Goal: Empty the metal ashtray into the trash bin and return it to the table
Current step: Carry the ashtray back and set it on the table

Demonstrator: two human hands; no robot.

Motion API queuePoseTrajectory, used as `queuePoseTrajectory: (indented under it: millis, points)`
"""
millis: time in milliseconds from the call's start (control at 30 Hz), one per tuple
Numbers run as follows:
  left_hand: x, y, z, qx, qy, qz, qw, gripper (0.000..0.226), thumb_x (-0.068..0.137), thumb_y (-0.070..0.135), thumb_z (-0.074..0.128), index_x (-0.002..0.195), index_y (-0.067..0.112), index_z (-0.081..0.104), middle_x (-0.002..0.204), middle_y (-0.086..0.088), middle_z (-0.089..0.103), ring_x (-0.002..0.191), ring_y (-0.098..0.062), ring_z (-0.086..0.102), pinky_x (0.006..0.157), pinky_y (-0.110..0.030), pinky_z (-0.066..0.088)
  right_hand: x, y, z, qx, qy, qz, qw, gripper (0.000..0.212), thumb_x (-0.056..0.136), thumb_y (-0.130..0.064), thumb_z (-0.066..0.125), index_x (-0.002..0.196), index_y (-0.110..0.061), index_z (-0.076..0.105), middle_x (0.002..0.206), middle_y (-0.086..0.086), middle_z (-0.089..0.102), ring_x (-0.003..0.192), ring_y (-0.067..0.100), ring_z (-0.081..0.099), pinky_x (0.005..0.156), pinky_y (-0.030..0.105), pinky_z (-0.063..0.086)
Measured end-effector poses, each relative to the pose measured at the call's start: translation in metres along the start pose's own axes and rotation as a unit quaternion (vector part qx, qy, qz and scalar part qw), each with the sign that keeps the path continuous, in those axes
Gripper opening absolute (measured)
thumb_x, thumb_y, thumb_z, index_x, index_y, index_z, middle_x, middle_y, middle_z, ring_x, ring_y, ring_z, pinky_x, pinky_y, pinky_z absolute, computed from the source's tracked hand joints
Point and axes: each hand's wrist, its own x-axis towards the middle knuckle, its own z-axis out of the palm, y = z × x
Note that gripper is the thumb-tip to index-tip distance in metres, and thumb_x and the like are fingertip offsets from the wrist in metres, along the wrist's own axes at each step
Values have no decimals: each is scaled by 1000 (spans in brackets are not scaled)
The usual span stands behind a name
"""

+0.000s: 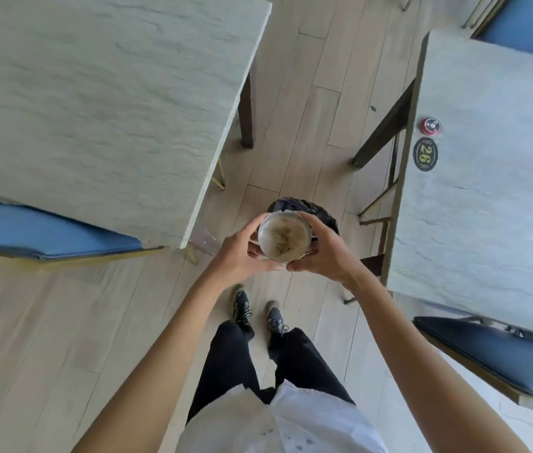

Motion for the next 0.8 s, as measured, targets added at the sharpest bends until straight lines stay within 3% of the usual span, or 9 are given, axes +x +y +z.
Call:
queuePoseTrajectory:
  millis: [100, 300, 400, 467, 600, 800]
  points:
    - [-28, 5, -5, -19, 42, -11, 999, 105, 65, 34, 95, 152, 36, 38, 126, 9, 64, 108, 4, 64, 89, -20, 58, -2, -19, 4, -11, -27, -28, 999, 104, 60, -10, 96, 149, -25, 45, 140, 1, 57, 126, 21, 58, 98, 38, 56]
    - [-77, -2, -25, -53, 119, -45, 990, 104, 66, 31, 95, 153, 35, 36, 116, 17, 60, 101, 9, 63, 81, -10, 54, 4, -56, 31, -44, -91, -53, 993, 103, 62, -8, 96, 149, -23, 43, 137, 0, 58, 122, 26, 64, 95, 50, 61]
    - [-100, -15, -41, -68, 156, -52, 984, 103, 65, 32, 95, 152, 34, 39, 120, 15, 61, 106, 2, 64, 80, -10, 54, 11, -80, 53, -52, -119, -75, 989, 99, 63, -4, 95, 146, -21, 44, 125, -11, 60, 119, 25, 65, 94, 45, 61]
    - [-116, -22, -56, -77, 175, -55, 980, 102, 66, 31, 95, 152, 36, 39, 118, 17, 61, 100, 7, 66, 79, -10, 54, 15, -95, 71, -61, -134, -90, 985, 99, 64, -3, 95, 146, -21, 44, 121, -16, 58, 116, 24, 66, 92, 43, 62]
    - [-146, -39, -92, -82, 201, -52, 975, 99, 68, 27, 95, 149, 37, 40, 111, 23, 61, 92, 21, 63, 74, -5, 52, 25, -125, 112, -80, -147, -106, 980, 102, 63, -10, 97, 148, -23, 43, 131, 1, 63, 114, 25, 68, 90, 44, 63]
    - [-195, -84, -166, -97, 229, -42, 968, 99, 69, 27, 94, 151, 35, 39, 114, 24, 61, 94, 18, 64, 74, -5, 51, 44, -182, 200, -85, -151, -118, 978, 102, 62, -9, 97, 147, -26, 44, 128, 3, 65, 103, 22, 73, 85, 46, 64]
